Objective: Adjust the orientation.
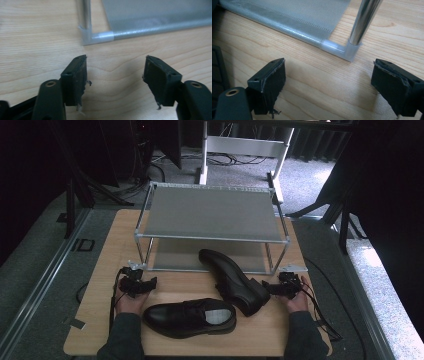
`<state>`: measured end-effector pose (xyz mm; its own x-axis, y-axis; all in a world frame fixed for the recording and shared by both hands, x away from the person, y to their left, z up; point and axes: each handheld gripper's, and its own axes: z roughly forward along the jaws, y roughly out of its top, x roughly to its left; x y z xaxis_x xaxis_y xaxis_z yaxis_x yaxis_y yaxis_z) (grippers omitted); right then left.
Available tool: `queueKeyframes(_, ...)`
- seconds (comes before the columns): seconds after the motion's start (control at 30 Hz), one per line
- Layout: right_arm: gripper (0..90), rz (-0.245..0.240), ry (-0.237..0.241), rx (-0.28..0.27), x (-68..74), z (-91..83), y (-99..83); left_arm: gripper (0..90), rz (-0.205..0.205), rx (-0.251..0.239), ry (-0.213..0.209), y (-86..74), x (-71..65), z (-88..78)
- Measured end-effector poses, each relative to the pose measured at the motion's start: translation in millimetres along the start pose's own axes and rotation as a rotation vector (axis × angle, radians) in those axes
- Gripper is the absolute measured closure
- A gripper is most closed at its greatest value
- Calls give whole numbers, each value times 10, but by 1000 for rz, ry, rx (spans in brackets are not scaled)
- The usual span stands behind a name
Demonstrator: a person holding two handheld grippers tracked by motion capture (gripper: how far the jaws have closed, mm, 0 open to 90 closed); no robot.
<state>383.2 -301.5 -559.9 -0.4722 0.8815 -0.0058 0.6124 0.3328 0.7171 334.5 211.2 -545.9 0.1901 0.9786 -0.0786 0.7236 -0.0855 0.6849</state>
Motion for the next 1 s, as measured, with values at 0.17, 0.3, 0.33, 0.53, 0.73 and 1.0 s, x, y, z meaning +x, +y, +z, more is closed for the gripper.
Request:
queueKeyframes(0.17, 115, -15, 16, 2, -16, -8, -7, 389, 13, -61, -38, -25, -26, -246)
queueKeyframes(0.3, 146, -4, 4, 25, -24, -38, 0, 405, 30, -79, -72, -61, -58, -383)
queueKeyframes(0.33, 158, -1, 1, 31, -25, -48, 1, 407, 33, -90, -87, -80, -75, -438)
queueKeyframes(0.53, 389, 12, -29, 62, -92, -179, -19, 437, 84, -103, -145, -220, -244, -635)
queueKeyframes(0.73, 395, 21, -37, 34, -138, -371, -76, 436, 112, -128, -172, -313, -362, -816)
queueKeyframes(1.0, 394, 24, -41, -7, -105, -658, -73, 440, 173, -132, -181, -495, -505, -1033)
